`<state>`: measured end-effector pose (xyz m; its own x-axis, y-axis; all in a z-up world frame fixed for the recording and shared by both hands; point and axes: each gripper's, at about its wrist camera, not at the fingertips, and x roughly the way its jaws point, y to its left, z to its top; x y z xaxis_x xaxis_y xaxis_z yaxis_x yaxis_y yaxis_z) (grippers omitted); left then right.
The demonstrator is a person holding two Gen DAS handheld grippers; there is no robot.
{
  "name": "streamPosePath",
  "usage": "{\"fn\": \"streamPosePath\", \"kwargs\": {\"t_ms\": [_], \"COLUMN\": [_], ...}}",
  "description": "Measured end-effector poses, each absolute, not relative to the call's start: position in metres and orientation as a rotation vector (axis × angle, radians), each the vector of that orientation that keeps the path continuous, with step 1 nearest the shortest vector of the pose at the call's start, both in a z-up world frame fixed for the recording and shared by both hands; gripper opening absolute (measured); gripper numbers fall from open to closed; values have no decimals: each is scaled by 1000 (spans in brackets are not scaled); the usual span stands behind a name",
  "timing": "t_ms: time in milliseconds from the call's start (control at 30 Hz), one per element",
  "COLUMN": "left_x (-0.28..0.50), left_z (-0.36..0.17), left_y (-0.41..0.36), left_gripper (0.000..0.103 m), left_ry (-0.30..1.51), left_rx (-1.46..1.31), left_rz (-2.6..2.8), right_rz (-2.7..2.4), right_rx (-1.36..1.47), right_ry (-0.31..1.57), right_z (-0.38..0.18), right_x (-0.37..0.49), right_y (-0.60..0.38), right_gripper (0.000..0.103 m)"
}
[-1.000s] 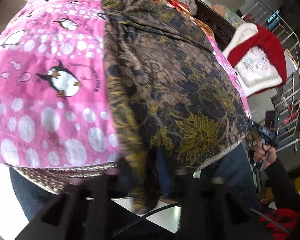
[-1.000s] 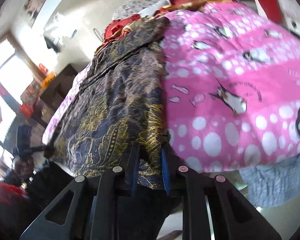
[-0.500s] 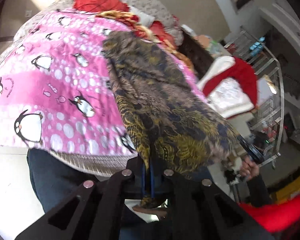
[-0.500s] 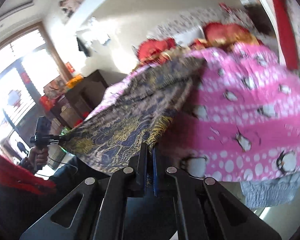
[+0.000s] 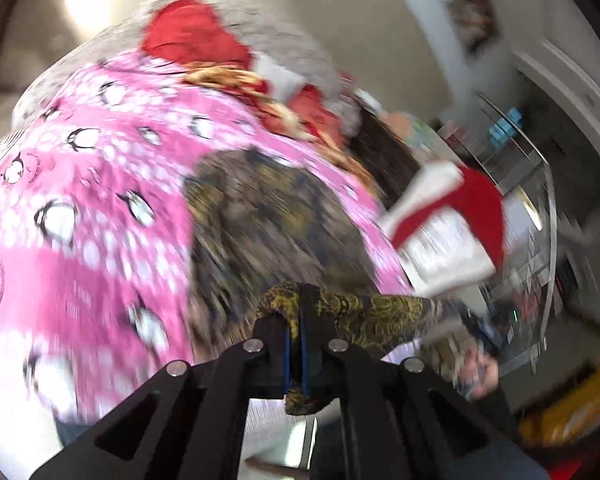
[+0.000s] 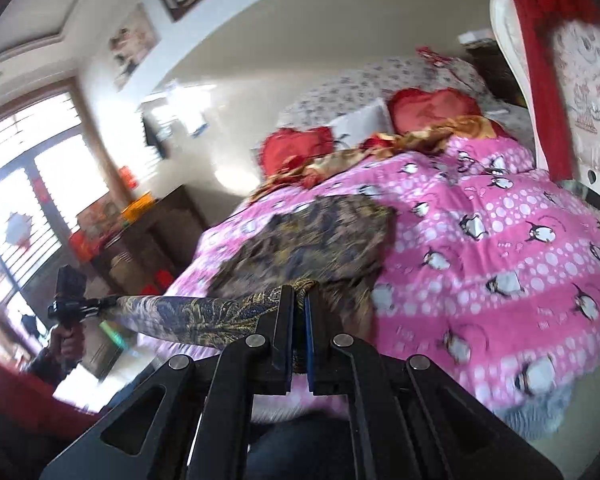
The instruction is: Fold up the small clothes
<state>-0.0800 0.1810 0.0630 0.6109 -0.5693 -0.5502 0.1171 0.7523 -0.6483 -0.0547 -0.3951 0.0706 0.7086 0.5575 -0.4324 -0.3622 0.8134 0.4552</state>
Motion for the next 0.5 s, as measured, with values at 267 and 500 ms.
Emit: {"fn": "streamPosePath", "kwargs": {"t_ms": [267, 500], "left_x": [77, 144], "left_z": [19, 5], "left_y": [193, 187], "left_gripper": [4, 4], "left_ry": [970, 970], "left_rx": [-613, -515], "left_rz": [-257, -197], "right_rz": [338, 257], "right_rx": [345, 291], "right_ry": [715, 800], "right_z": [54, 28], "right_x": [116, 196], "right_y": [-354, -335], "right_gripper": [12, 12]}}
